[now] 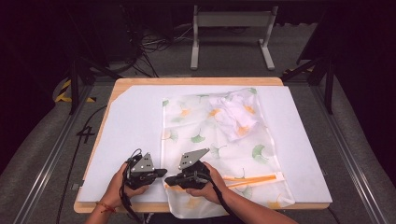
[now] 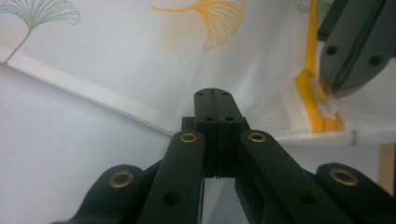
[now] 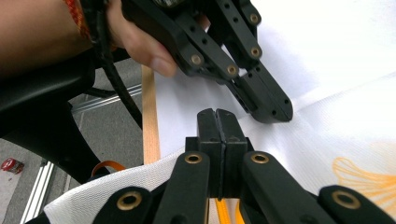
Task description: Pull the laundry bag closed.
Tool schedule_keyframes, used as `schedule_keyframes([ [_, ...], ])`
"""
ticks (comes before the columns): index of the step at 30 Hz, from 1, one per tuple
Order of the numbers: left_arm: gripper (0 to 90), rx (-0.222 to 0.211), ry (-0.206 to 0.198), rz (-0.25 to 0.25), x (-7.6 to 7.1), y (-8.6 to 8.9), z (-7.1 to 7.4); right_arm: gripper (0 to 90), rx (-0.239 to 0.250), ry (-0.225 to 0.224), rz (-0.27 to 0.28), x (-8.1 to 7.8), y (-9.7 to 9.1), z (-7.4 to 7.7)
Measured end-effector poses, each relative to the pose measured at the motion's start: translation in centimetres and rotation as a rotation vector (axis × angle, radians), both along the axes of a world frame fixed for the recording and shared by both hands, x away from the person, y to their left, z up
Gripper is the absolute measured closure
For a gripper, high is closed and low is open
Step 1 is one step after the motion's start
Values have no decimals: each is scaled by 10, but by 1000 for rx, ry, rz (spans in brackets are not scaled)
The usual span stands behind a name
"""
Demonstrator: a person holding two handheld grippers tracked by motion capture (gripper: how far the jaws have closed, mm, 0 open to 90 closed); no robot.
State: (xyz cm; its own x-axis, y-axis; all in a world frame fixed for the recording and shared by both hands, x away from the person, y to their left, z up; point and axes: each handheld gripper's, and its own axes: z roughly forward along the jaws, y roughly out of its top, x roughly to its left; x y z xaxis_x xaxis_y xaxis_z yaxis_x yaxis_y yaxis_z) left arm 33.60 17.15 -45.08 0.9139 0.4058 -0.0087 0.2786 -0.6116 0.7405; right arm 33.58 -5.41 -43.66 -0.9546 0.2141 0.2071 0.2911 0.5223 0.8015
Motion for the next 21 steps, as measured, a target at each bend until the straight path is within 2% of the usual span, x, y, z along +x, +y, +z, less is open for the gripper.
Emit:
schedule_keyframes([
  [2,900,-35,14,-11,-4,3,2,900,5,-4,1,-2,1,-1],
  [3,900,-35,14,-11,-4,3,2,900,5,-4,1,-2,1,-1],
  [8,900,25,27,-53,-15,-3,-3,900,-3,-14,17,-5,6,-2],
  [13,900,14,33,-45,-10,0,-4,900,-14,-10,17,-5,11,-6],
  [17,900,10,28,-42,-11,0,-5,900,-17,13,33,-3,15,-10],
  [21,900,2,39,-44,-8,1,-6,900,-36,33,51,-2,18,-11],
])
